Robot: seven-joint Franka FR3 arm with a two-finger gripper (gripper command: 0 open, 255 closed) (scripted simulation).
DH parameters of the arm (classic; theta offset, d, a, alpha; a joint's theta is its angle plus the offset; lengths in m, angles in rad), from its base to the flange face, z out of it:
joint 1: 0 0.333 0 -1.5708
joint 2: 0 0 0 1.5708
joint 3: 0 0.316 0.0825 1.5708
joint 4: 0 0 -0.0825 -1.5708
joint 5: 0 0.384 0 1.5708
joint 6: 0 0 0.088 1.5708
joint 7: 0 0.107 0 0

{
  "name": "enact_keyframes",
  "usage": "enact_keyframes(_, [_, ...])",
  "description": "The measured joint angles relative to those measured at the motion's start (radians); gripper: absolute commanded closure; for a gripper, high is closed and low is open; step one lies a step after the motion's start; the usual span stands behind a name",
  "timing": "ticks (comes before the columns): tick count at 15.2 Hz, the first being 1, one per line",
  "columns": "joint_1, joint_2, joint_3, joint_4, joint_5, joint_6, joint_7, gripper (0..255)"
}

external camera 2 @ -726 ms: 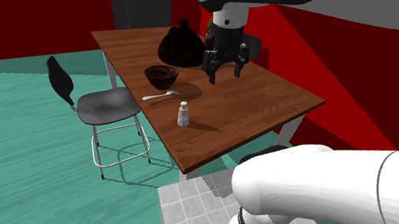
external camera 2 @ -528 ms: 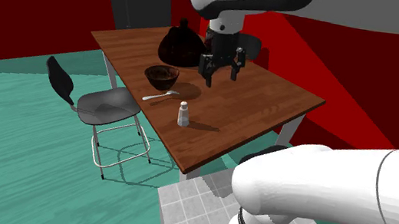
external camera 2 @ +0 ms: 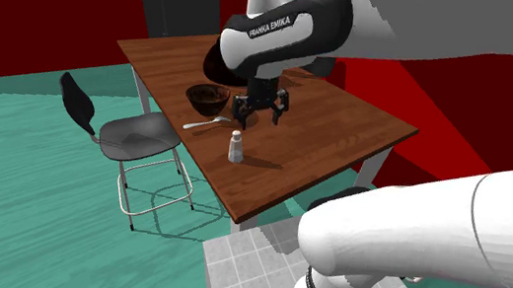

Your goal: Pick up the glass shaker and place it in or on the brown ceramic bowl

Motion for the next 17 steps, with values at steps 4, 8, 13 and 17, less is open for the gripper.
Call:
enact_keyframes(4, [-0.015,0.102,0.059,-0.030,0.009,0.184,0.109,0])
enact_keyframes(8, [-0.050,0.242,0.125,-0.035,-0.019,0.378,0.232,0])
enact_keyframes(13, [-0.076,0.335,0.155,-0.039,-0.055,0.484,0.285,0])
enact_keyframes(17, [-0.090,0.379,0.164,-0.045,-0.080,0.533,0.303,0])
